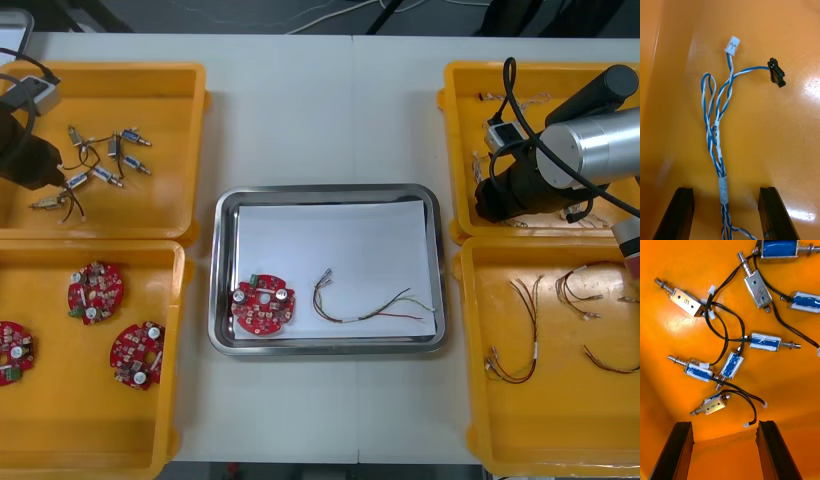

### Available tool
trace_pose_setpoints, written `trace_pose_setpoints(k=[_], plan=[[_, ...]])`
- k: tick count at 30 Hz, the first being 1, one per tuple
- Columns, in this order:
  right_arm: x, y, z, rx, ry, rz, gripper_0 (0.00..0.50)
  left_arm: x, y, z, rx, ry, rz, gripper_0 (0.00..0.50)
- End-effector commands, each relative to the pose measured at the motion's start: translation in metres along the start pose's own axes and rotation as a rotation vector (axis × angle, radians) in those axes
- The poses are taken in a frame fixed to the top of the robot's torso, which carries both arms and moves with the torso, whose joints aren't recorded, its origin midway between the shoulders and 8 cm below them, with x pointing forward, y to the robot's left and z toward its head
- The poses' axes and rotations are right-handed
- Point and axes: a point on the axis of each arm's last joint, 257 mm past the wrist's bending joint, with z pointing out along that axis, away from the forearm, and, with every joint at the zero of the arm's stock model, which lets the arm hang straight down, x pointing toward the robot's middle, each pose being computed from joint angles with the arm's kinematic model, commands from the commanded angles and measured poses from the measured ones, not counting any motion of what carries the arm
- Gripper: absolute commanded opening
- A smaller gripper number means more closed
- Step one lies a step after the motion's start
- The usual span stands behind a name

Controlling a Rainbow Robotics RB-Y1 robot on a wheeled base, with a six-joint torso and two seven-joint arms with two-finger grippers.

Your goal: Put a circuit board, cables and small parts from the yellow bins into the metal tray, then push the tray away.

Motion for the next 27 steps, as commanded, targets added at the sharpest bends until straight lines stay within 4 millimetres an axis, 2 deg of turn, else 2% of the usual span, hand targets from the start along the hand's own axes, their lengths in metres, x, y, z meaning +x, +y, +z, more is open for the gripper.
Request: trace_pose_setpoints(k=[1,3,5,10,18,21,27], plan=[[0.007,0.015,0.008,-0.013,0.006,0.005,0.138,-0.037,0.014,-0.029,-0.067,-0.07,0.191,0.5],[0.006,0.015,0.007,-0.013,0.005,-0.002,0.038,-0.039,0.011,-0.027,-0.066,-0.07,0.263,0.5],[0.005,0.015,0.007,-0.013,0.003,-0.005,0.0,-0.04,0.008,-0.026,-0.062,-0.071,0.316,0.5],[-0.005,0.01,0.002,-0.006,-0.016,-0.026,0.0,-0.042,0.002,-0.019,-0.017,-0.093,0.441,0.5],[-0.036,-0.003,-0.022,0.01,-0.081,-0.058,0.0,-0.04,0.0,-0.019,0.004,-0.1,0.633,0.5],[-0.048,-0.007,-0.04,0.006,-0.095,-0.066,0.0,-0.033,0.008,-0.022,-0.003,-0.077,0.73,0.5],[-0.056,-0.011,-0.065,-0.009,-0.101,-0.076,0.0,-0.021,0.019,-0.03,0.004,-0.053,0.795,0.5]])
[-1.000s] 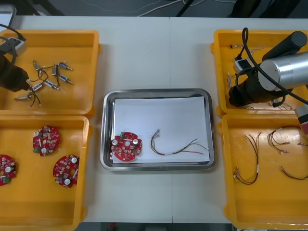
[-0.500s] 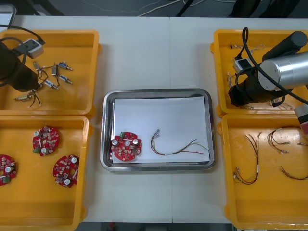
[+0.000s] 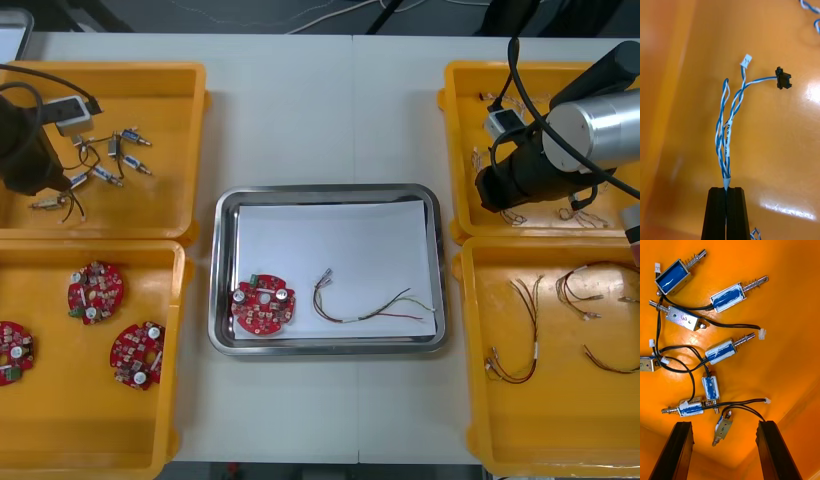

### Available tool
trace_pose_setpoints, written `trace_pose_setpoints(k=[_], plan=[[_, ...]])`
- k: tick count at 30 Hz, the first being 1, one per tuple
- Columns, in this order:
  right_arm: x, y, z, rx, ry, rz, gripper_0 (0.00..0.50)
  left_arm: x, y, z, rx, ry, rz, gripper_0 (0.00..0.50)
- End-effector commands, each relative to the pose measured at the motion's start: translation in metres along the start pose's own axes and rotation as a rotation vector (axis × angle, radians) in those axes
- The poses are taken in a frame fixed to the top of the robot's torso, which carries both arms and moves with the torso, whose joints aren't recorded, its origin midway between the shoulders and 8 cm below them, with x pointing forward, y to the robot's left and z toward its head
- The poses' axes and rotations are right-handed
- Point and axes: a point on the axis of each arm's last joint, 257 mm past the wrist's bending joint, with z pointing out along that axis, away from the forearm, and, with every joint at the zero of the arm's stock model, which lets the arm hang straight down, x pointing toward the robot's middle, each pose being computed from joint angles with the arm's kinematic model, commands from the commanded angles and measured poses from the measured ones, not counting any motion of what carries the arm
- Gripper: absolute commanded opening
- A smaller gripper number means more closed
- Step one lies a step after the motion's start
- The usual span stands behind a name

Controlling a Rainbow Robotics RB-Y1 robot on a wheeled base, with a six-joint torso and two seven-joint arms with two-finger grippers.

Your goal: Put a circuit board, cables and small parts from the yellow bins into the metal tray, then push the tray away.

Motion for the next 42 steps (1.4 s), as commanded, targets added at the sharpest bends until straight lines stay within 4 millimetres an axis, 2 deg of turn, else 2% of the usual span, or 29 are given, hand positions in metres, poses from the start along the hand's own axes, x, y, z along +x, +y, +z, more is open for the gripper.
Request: trace_pose_setpoints(k=[1,9,15,24,29,42], plan=[[-0.041,-0.017,-0.047,0.015,-0.091,-0.065,0.0,0.014,0.034,-0.037,-0.059,0.036,0.18,0.5],[-0.039,-0.019,-0.072,0.003,-0.081,-0.099,0.0,0.034,0.052,-0.048,-0.098,0.096,0.178,0.5],[-0.029,-0.018,-0.093,-0.017,-0.053,-0.117,0.0,0.047,0.064,-0.041,-0.077,0.097,0.089,0.5],[-0.012,-0.017,-0.125,-0.021,-0.011,-0.13,0.0,0.049,0.07,-0.034,-0.107,0.139,0.122,0.5],[-0.021,-0.02,-0.143,-0.008,-0.065,-0.137,0.0,0.049,0.067,-0.025,-0.094,0.152,0.122,0.5],[-0.022,-0.026,-0.151,0.005,-0.078,-0.161,0.0,0.041,0.063,-0.011,-0.081,0.163,0.111,0.5]])
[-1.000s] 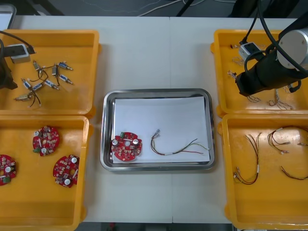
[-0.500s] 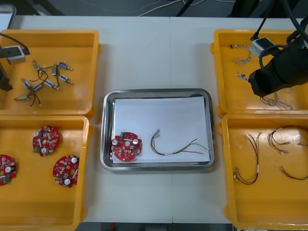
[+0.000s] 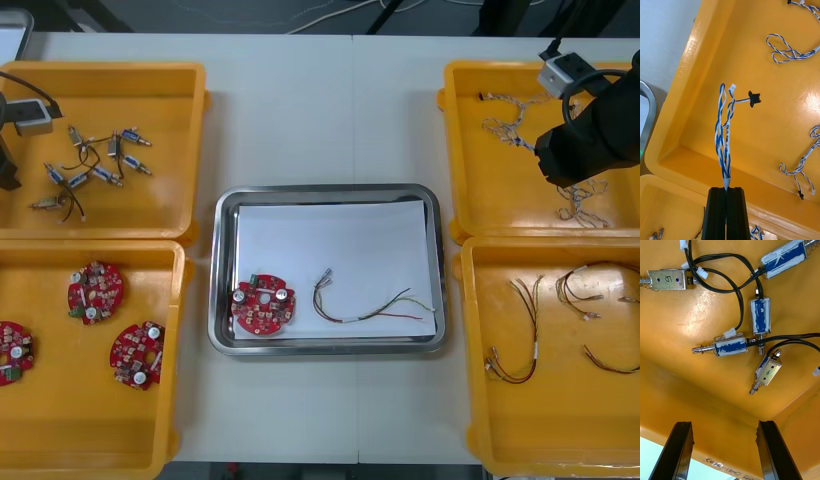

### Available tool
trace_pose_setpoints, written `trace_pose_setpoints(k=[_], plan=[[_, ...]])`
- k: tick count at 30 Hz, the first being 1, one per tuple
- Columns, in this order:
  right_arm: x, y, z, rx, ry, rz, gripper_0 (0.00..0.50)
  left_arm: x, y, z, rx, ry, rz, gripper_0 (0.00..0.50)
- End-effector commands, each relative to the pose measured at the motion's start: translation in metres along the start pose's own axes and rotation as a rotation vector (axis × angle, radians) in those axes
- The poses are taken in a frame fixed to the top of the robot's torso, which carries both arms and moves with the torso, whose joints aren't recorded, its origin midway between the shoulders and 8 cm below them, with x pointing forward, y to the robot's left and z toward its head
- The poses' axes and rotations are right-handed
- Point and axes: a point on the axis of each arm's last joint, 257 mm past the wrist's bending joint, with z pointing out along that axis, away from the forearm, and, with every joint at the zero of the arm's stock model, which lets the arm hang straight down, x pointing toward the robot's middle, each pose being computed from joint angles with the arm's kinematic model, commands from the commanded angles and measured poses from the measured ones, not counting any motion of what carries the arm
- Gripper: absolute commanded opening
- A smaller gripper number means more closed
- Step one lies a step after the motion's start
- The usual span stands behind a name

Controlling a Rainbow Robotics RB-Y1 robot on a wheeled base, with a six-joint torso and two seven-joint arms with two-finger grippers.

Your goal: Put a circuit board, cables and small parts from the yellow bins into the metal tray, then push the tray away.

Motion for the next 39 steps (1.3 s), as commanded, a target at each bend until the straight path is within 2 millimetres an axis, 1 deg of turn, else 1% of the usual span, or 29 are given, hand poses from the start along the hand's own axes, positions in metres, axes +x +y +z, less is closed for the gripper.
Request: trace_pose_setpoints(k=[1,3,8,13,18,19,24,28,34,39], plan=[[-0.02,-0.016,-0.03,0.042,-0.068,-0.051,0.0,-0.025,0.021,-0.017,-0.062,-0.021,0.115,0.5],[-0.019,-0.011,-0.03,0.022,-0.069,-0.059,0.0,-0.028,0.02,-0.016,-0.065,-0.019,0.12,0.5],[-0.023,0.012,-0.03,-0.042,-0.08,-0.11,0.0,-0.035,0.017,-0.012,-0.068,-0.016,0.124,0.5],[-0.021,0.021,-0.027,-0.012,-0.057,-0.172,0.0,-0.043,0.012,-0.007,-0.068,-0.012,0.129,0.5],[-0.017,0.023,-0.019,0.024,-0.023,-0.195,0.0,-0.047,0.008,-0.002,-0.064,-0.006,0.135,0.5],[-0.016,0.024,-0.018,0.027,-0.018,-0.199,0.0,-0.045,0.007,0.0,-0.06,-0.002,0.132,0.5],[-0.016,0.023,-0.017,0.034,-0.016,-0.197,0.0,-0.046,-0.001,0.011,-0.039,-0.006,0.116,0.5],[-0.014,0.023,-0.016,0.032,-0.012,-0.195,0.0,-0.047,-0.005,0.015,-0.031,-0.002,0.118,0.5],[-0.014,0.025,-0.015,0.027,-0.013,-0.195,0.0,-0.045,-0.01,0.02,-0.02,0.0,0.116,0.5],[-0.014,0.025,-0.015,0.027,-0.013,-0.195,0.0,-0.039,-0.015,0.028,-0.016,0.003,0.113,0.492]])
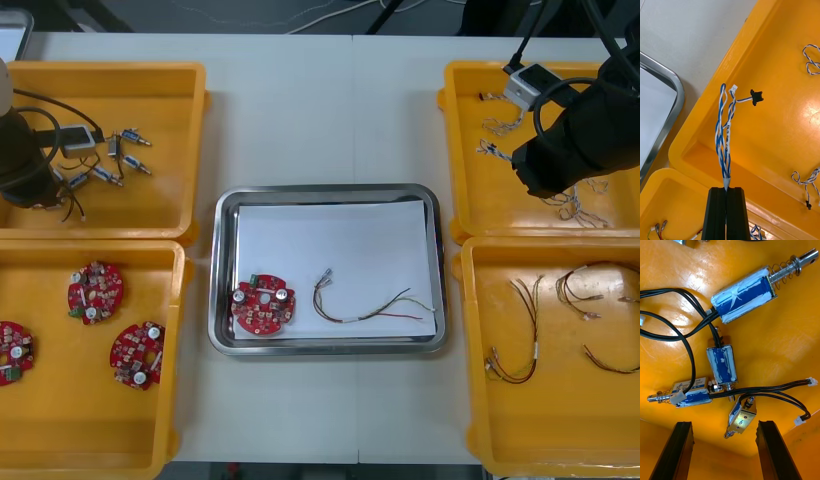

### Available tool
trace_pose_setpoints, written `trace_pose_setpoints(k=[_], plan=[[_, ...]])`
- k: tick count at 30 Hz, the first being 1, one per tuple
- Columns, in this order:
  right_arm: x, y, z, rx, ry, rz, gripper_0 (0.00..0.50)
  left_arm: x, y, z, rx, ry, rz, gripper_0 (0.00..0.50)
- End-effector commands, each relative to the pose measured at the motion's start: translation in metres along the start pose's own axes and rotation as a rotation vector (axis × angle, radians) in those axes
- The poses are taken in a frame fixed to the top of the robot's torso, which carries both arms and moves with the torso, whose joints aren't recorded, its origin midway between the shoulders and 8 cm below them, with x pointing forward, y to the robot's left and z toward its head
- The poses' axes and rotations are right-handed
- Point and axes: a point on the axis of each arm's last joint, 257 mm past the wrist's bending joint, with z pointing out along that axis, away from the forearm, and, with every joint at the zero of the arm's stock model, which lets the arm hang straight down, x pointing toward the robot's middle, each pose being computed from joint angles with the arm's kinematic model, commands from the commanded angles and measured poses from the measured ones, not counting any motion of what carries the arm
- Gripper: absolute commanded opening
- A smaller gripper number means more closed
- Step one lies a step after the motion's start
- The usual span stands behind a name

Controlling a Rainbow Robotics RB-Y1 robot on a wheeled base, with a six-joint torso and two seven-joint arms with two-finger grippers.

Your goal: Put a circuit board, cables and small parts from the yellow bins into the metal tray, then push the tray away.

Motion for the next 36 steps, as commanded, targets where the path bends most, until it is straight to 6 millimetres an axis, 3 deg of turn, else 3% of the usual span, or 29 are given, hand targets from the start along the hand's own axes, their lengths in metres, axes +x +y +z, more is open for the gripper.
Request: trace_pose_setpoints(k=[1,36], plan=[[-0.011,-0.01,-0.017,0.051,-0.027,-0.055,0.0,-0.01,0.017,-0.01,-0.046,-0.041,0.075,0.492],[-0.011,-0.01,-0.017,0.051,-0.027,-0.055,0.0,0.01,0.006,0.006,-0.086,-0.029,0.093,0.44]])
